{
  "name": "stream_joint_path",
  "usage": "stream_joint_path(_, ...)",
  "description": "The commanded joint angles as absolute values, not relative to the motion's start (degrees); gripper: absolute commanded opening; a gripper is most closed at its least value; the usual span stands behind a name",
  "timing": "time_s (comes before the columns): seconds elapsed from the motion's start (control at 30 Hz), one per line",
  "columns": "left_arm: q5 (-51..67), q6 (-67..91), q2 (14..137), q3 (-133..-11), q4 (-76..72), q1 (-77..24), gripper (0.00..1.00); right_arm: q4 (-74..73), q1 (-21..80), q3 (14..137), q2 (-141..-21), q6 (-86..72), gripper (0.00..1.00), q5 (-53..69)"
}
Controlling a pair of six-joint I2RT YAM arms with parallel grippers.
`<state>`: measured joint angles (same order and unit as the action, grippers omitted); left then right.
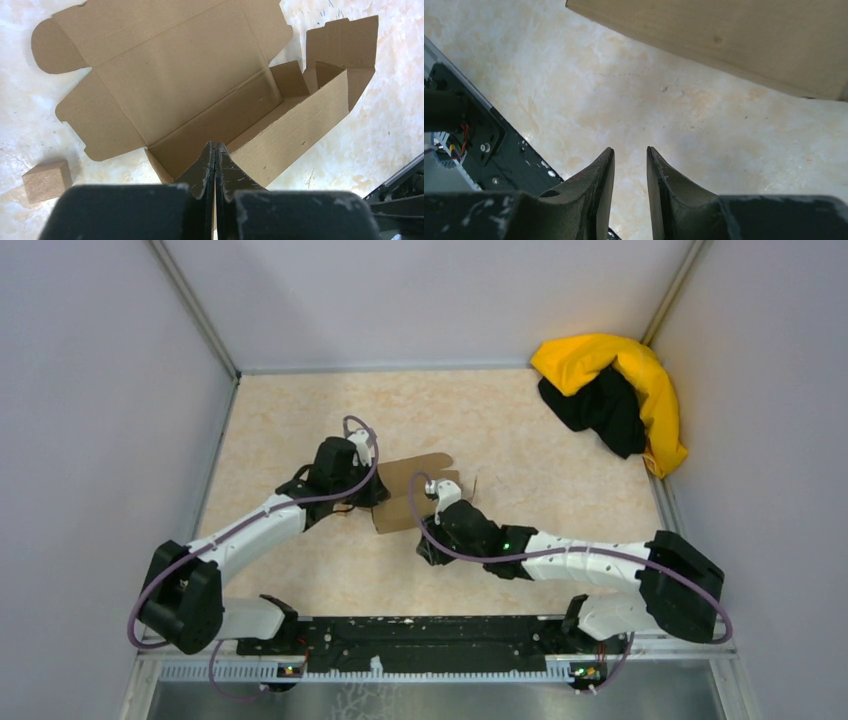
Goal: Fold the paper box
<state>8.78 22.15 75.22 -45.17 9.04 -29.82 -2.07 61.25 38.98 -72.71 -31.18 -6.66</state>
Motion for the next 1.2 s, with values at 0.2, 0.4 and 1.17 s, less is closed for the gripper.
stream_joint_path(0.2,3.8,23.7,73.8,-44.5,10.4,-35.1,0.00,16.1,67.6,28.7,-76.4,-41.7,0.27,-11.9)
stream_joint_path(0.4,0.5,25.1,72.6,-43.3,10.3,-39.9,0.00,21.0,71.6,20.4,-75.2,-51.1,0.23,-20.3)
stream_joint_path(1.17,-9.3,28.1,77.4,-48.0,11.7,-52.5,0.00,63.6,71.5,3.8,-92.7,-81.1,0.09,-37.1)
